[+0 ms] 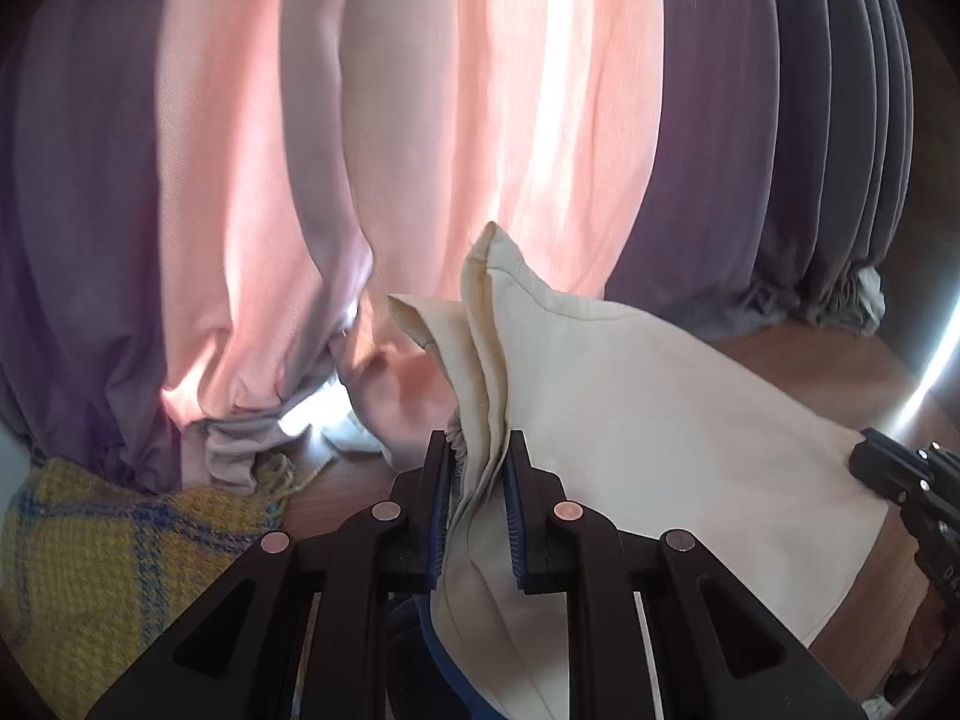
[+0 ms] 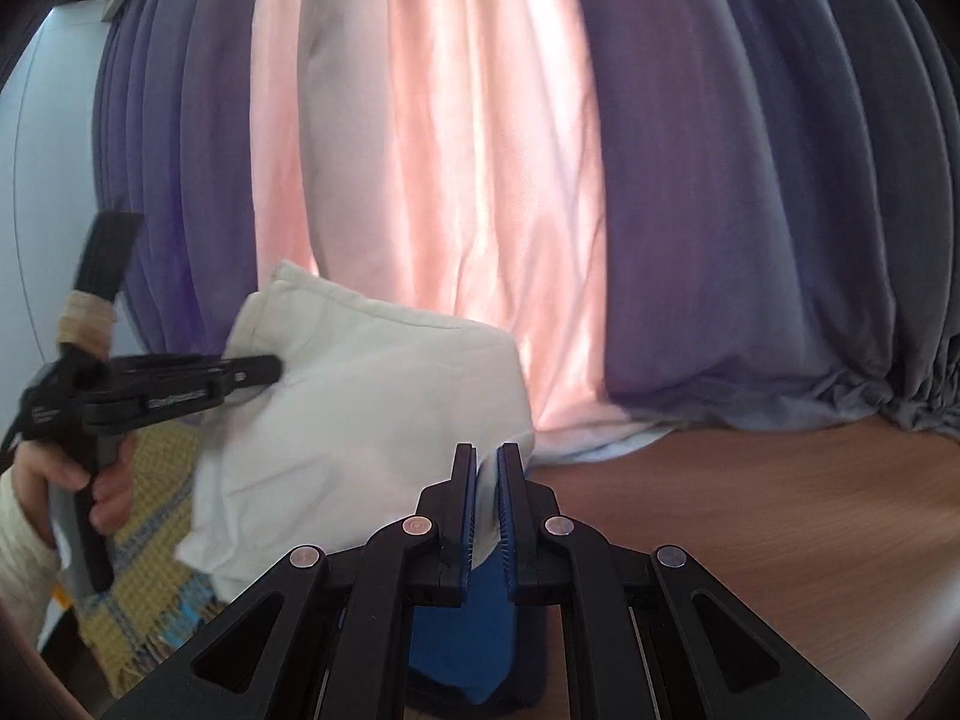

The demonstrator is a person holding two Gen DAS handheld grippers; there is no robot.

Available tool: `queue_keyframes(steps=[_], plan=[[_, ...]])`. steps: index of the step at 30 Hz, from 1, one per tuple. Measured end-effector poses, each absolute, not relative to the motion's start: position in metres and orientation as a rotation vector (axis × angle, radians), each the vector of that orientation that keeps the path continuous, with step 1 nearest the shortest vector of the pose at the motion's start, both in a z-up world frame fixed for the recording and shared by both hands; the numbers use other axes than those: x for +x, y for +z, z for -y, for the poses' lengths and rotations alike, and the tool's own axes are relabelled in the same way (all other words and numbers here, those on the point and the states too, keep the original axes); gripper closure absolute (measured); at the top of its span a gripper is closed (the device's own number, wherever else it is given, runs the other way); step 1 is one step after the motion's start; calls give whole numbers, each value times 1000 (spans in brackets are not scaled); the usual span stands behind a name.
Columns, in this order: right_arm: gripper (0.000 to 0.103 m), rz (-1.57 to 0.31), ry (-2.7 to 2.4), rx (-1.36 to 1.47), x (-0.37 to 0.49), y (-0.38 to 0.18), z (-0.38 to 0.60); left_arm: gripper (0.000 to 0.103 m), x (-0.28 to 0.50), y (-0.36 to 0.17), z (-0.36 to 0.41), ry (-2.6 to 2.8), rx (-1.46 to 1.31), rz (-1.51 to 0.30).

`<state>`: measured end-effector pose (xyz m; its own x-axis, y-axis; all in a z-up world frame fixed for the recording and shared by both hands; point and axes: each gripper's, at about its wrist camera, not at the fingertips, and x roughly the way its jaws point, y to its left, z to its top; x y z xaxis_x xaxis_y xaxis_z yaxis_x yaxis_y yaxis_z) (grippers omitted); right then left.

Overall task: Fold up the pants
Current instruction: 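Carry the pants bundle with both tools toward the dark blue clothes stack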

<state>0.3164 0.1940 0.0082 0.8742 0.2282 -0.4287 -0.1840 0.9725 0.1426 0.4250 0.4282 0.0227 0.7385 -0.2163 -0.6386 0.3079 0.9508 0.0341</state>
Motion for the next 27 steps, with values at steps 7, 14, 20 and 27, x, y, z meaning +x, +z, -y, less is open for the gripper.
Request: queue_keyframes(steps=[7, 14, 20, 27], plan=[[95, -537, 175, 134, 320, -20, -200, 85, 437, 4, -423, -305, 192, -723], [94, -609, 152, 156, 315, -38, -202, 83, 435, -1, -420, -306, 238, -744], [94, -699, 125, 180, 313, -52, -205, 71, 436, -4, -423, -251, 265, -769], [93, -767, 63, 175, 312, -61, -206, 54, 432, -1, -430, -184, 291, -756]])
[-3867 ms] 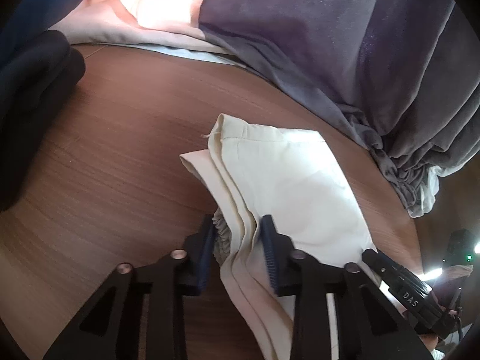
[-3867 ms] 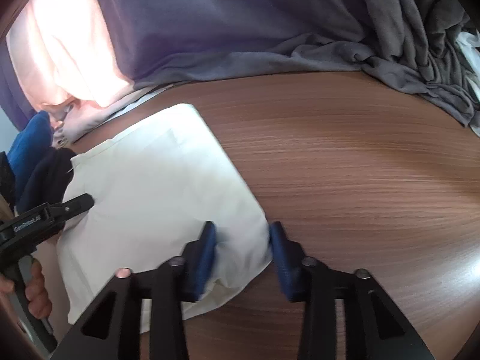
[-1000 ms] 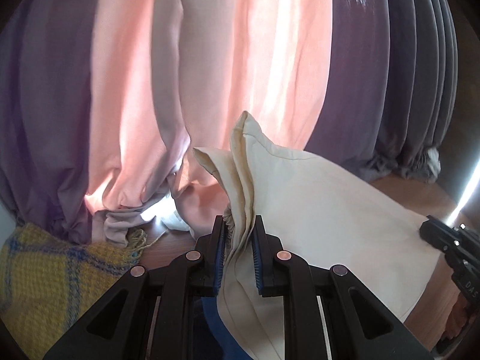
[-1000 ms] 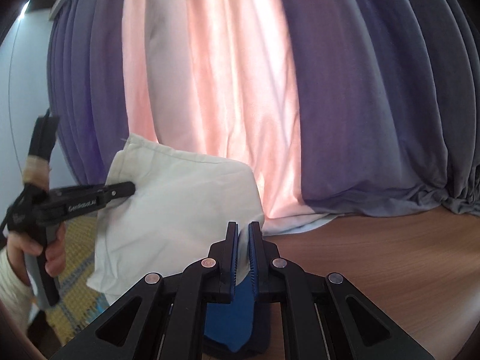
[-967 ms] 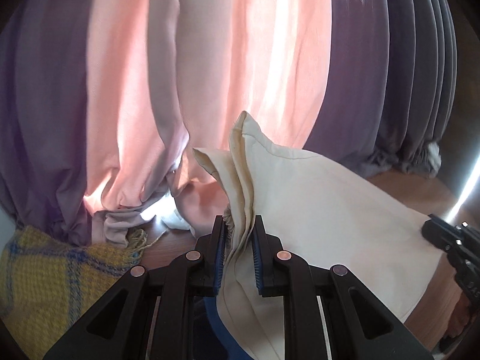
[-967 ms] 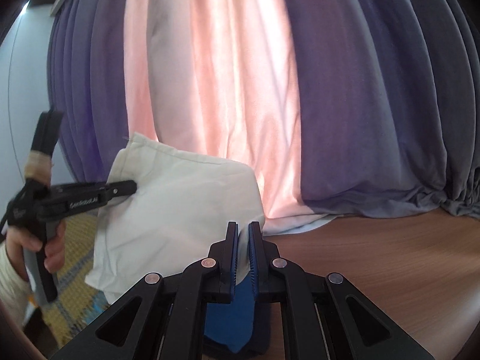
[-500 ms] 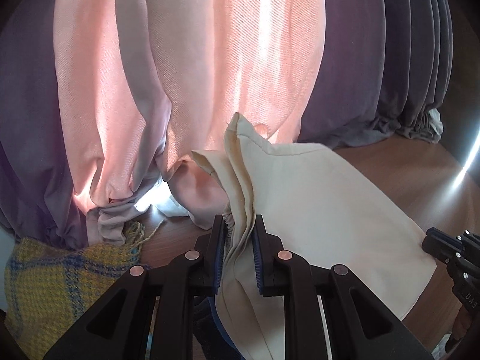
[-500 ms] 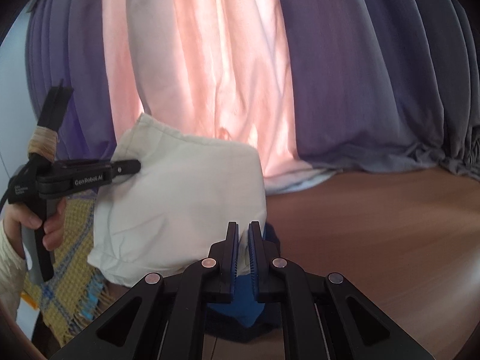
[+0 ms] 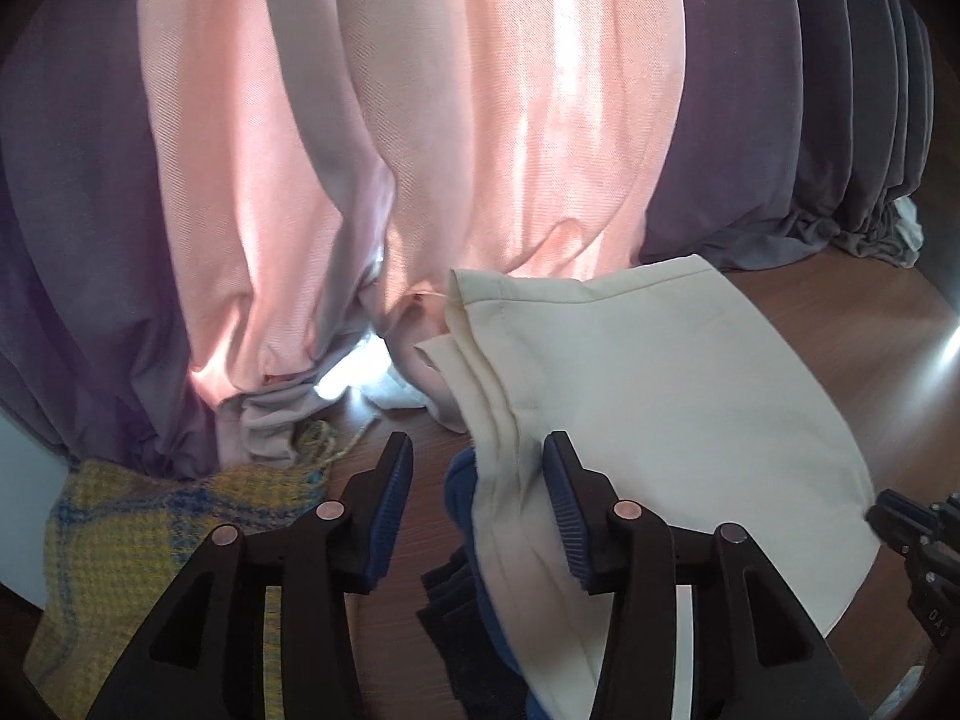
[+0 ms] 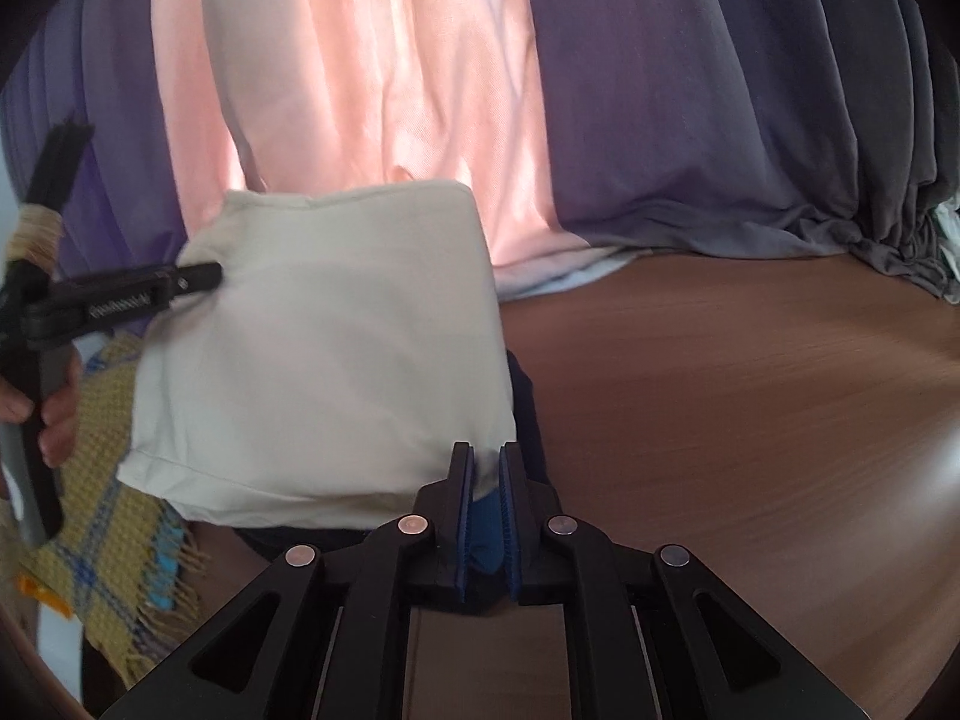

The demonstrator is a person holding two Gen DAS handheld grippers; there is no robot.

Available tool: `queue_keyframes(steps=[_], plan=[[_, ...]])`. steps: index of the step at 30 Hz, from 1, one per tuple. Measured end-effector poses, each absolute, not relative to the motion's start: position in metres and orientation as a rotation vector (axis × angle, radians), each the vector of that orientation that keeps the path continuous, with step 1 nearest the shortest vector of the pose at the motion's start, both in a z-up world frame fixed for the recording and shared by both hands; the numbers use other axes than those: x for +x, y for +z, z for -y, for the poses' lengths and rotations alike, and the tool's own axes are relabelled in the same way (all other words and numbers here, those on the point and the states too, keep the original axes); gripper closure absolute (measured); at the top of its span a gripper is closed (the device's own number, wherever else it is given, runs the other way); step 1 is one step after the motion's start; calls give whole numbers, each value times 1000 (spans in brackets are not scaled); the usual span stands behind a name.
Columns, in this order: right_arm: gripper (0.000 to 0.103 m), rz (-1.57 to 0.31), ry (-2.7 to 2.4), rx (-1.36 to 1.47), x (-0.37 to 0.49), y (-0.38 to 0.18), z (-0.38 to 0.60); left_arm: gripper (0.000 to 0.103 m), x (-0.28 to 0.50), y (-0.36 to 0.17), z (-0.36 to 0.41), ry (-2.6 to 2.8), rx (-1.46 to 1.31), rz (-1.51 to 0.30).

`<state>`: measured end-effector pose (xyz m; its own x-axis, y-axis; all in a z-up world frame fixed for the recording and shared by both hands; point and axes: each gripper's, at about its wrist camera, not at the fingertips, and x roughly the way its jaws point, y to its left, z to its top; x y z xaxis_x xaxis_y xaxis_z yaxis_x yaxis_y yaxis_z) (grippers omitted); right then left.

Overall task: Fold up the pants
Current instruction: 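Carry the pants bundle with both tools toward the dark blue clothes stack, then lower the pants onto the dark blue stack and open both tools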

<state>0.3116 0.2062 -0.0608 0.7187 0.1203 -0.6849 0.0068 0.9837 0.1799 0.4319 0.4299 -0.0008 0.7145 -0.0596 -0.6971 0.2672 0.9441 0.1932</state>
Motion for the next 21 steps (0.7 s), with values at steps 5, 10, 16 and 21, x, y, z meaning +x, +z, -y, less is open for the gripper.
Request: queue_keyframes(steps=[5, 10, 16, 21], plan=[[93, -832, 25, 141, 310, -67, -205, 50, 429, 3, -433, -115, 332, -753], [93, -863, 23, 156, 307, -69, -198, 50, 407, 18, -429, -64, 360, -701], [50, -709, 4, 142, 278, -39, -179, 37, 358, 48, -418, -42, 345, -573], [26, -553, -9, 100, 249, -7, -162, 24, 305, 66, -403, -48, 313, -480]])
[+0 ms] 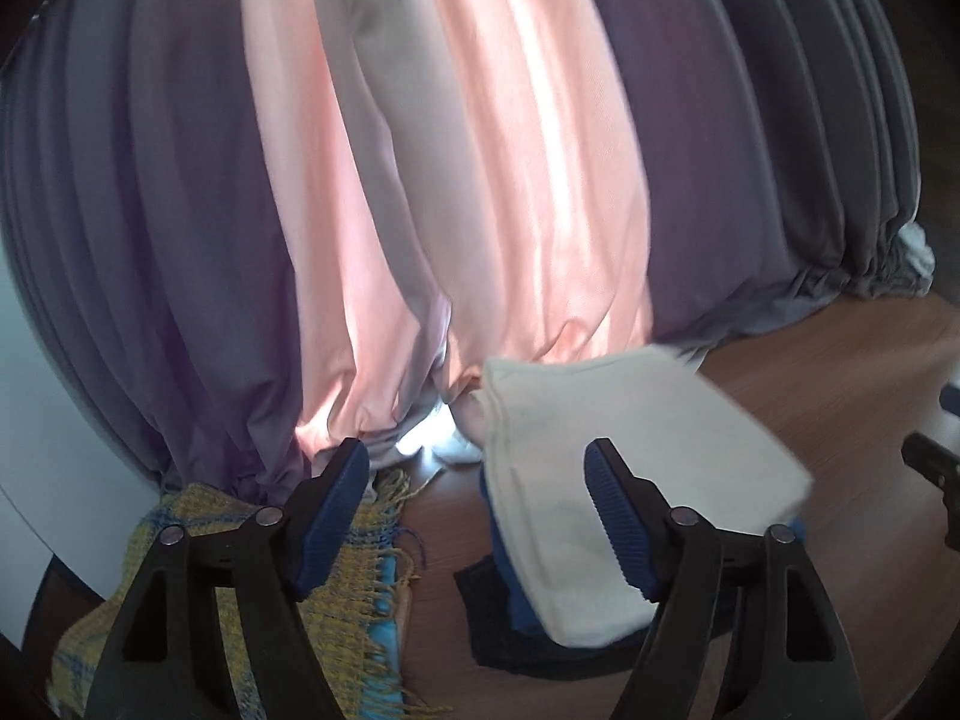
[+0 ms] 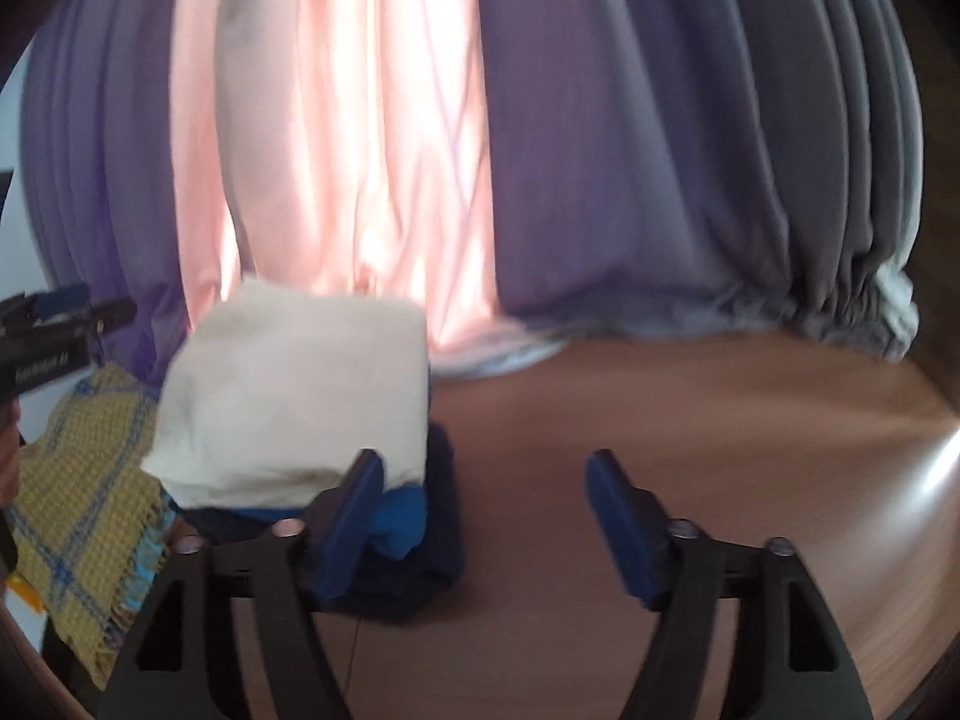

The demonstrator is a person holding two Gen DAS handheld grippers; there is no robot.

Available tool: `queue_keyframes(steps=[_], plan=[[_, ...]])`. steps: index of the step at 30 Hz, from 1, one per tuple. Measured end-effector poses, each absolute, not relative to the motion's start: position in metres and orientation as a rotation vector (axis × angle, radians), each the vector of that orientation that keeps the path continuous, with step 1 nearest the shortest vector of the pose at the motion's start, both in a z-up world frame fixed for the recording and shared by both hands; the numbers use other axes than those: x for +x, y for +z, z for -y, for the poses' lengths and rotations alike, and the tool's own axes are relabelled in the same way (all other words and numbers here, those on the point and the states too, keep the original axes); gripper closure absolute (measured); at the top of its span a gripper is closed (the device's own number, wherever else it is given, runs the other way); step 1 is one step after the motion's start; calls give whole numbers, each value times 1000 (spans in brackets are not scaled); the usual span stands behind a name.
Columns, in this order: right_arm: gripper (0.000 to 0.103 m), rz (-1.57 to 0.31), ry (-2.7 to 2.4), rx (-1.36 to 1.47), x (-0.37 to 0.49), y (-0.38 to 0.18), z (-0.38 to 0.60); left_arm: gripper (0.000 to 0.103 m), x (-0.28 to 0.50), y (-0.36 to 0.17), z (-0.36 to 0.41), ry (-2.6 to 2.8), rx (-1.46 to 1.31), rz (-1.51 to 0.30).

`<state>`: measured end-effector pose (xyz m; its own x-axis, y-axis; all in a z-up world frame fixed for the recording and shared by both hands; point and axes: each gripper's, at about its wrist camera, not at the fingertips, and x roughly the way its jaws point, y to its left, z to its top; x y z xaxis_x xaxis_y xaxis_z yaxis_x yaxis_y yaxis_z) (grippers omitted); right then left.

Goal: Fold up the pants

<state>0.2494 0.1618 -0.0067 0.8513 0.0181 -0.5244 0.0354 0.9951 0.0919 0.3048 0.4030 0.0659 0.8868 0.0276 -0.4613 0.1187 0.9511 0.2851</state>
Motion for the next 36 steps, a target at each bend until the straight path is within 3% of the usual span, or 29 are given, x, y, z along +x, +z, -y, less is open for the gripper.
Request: queue_keyframes(steps=[2, 7, 20, 36], plan=[[18, -499, -14, 71, 236, 5, -154, 21, 284, 70, -396, -44, 280, -462], [12, -433, 17, 6, 205, 28, -139, 11, 232, 72, -374, -47, 220, -414], [11, -411, 82, 4, 119, 47, -79, 3, 111, 49, -311, -47, 85, -455], [10, -446, 96, 9, 18, 40, -42, 0, 13, 41, -263, -82, 53, -475]])
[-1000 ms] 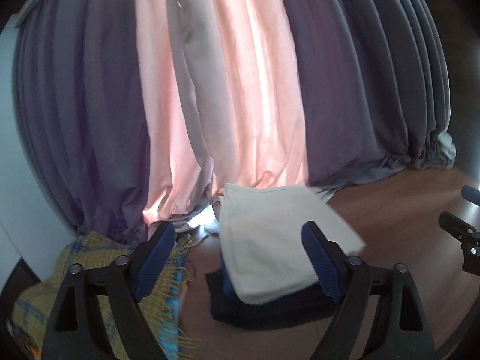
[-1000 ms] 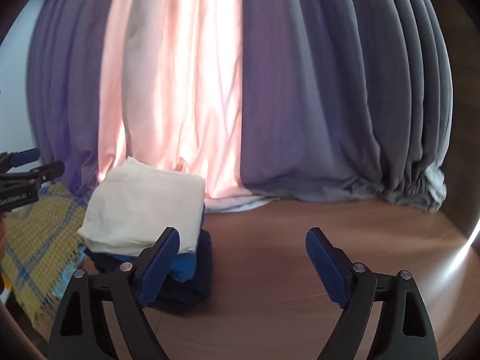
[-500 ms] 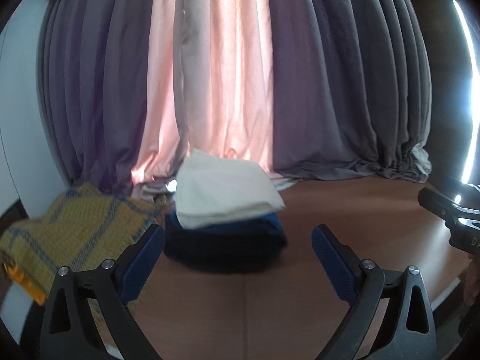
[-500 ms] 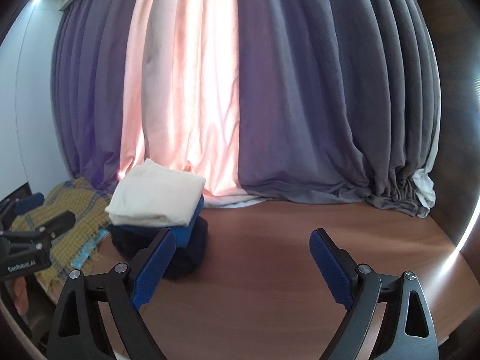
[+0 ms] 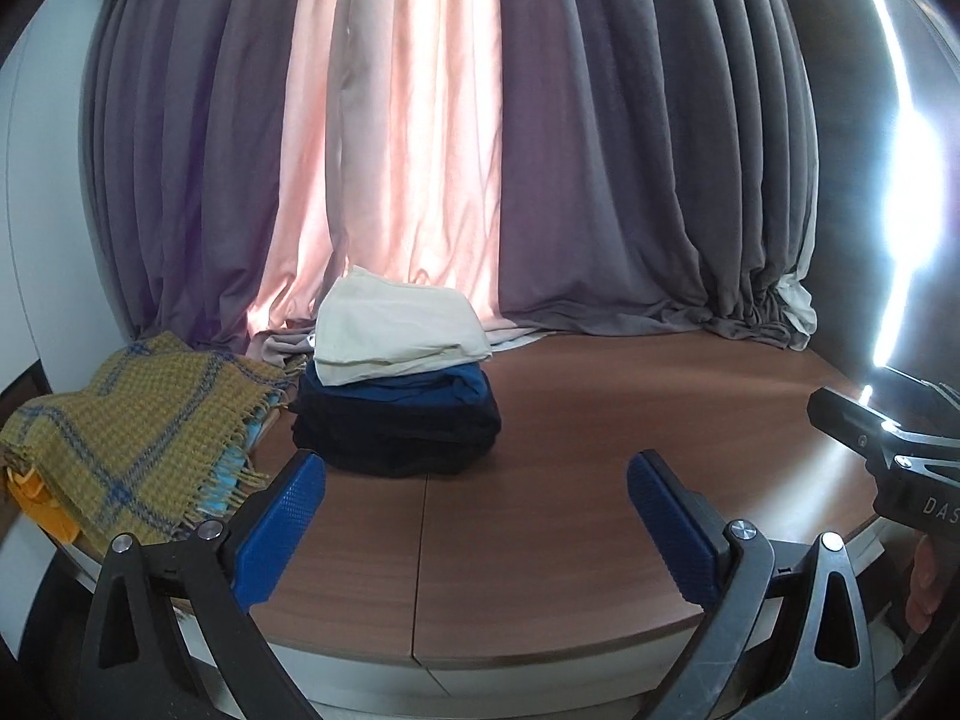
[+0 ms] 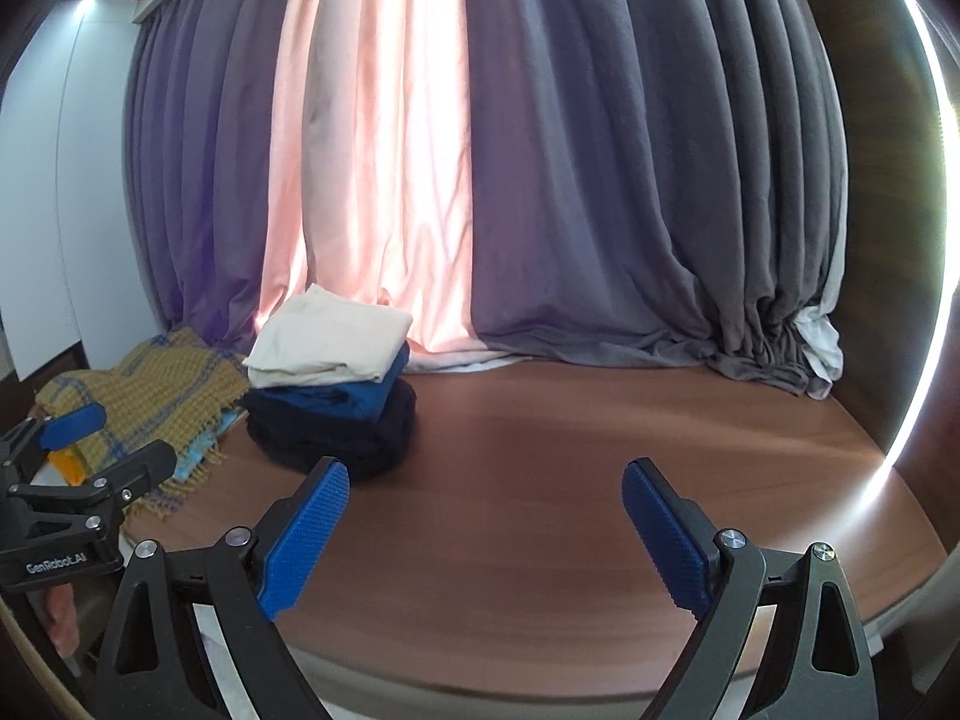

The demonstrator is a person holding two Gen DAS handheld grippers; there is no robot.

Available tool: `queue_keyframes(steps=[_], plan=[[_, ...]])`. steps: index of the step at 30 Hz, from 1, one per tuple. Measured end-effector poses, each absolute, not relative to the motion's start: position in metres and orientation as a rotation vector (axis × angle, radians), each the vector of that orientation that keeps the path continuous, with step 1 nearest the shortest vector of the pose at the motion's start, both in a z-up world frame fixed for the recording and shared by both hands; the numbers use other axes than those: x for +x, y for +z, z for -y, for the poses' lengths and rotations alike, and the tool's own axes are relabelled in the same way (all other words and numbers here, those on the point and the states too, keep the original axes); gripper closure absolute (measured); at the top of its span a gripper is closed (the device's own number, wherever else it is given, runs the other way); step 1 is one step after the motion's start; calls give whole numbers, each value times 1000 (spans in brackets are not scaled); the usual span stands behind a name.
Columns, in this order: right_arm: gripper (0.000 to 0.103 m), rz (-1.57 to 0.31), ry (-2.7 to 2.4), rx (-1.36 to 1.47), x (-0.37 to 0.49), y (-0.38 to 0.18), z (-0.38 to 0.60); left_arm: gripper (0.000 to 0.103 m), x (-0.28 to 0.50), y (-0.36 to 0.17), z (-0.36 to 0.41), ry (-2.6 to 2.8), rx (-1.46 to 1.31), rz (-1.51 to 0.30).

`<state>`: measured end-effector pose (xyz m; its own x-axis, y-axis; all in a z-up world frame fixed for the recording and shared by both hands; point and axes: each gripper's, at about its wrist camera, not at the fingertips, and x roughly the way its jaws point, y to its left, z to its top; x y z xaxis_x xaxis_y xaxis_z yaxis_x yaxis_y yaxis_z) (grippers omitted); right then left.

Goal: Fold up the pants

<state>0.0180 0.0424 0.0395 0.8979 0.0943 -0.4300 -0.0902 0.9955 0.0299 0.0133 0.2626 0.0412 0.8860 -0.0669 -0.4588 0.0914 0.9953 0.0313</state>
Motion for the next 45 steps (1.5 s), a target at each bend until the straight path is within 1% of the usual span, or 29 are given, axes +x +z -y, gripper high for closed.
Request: queue_keyframes(steps=[16, 45], plan=[[10, -431, 78, 30, -23, 40, -27, 0, -21, 49, -253, -84, 57, -435], [10, -411, 56, 55, -39, 44, -2, 0, -28, 53, -237, -87, 72, -435]])
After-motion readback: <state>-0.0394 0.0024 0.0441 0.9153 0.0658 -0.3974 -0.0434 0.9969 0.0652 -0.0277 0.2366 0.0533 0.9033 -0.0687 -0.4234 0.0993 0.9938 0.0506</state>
